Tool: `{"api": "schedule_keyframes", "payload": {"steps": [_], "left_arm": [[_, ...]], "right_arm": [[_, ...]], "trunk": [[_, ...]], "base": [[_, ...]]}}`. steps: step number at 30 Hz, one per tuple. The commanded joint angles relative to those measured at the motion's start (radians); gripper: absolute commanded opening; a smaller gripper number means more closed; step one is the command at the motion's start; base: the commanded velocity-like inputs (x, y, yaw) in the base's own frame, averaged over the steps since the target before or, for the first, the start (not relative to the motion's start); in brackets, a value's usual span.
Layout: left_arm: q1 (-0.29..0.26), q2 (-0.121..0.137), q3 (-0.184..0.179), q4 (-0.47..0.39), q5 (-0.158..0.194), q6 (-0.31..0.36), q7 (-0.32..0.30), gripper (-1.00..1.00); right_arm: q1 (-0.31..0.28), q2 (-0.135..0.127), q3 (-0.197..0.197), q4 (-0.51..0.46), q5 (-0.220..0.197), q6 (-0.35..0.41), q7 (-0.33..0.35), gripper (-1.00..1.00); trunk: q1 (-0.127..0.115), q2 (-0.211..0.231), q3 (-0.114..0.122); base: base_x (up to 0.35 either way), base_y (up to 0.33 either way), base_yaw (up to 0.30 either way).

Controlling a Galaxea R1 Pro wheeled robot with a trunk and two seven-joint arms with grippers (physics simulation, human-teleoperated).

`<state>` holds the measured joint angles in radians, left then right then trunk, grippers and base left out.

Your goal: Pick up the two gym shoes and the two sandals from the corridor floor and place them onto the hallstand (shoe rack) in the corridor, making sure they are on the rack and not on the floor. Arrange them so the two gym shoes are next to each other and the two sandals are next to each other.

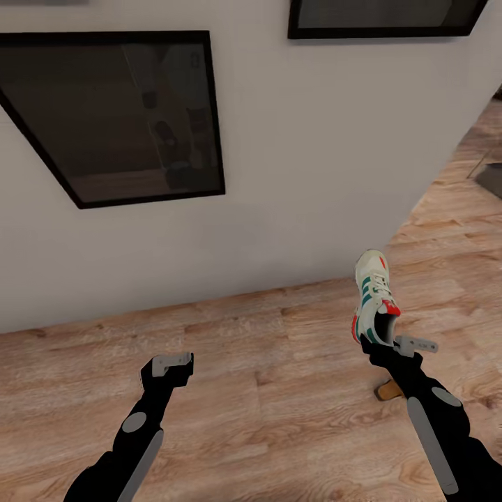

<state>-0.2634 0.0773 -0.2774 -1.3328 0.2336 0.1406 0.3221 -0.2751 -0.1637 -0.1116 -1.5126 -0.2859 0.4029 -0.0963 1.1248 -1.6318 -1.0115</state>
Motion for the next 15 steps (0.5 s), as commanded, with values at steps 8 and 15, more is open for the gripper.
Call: {"api": "schedule_keyframes", "payload": {"steps": [8,15], "left_arm": [[0.000,0.001,-0.003,-0.002,0.007,0.004,0.008,1.00],[0.000,0.001,-0.003,-0.002,0.007,0.004,0.008,1.00]], "right_arm": [[0.000,0.000,0.001,-0.001,-0.010,0.004,-0.008,-1.00],[-0.001,0.000,0.001,-0.001,-0.010,0.005,-0.008,-1.00]], "trunk": [[0.000,0.000,0.009],[0.000,0.000,0.017]], "base": [[0.001,0.000,-0.237],[0.000,0.000,-0.237]]}}
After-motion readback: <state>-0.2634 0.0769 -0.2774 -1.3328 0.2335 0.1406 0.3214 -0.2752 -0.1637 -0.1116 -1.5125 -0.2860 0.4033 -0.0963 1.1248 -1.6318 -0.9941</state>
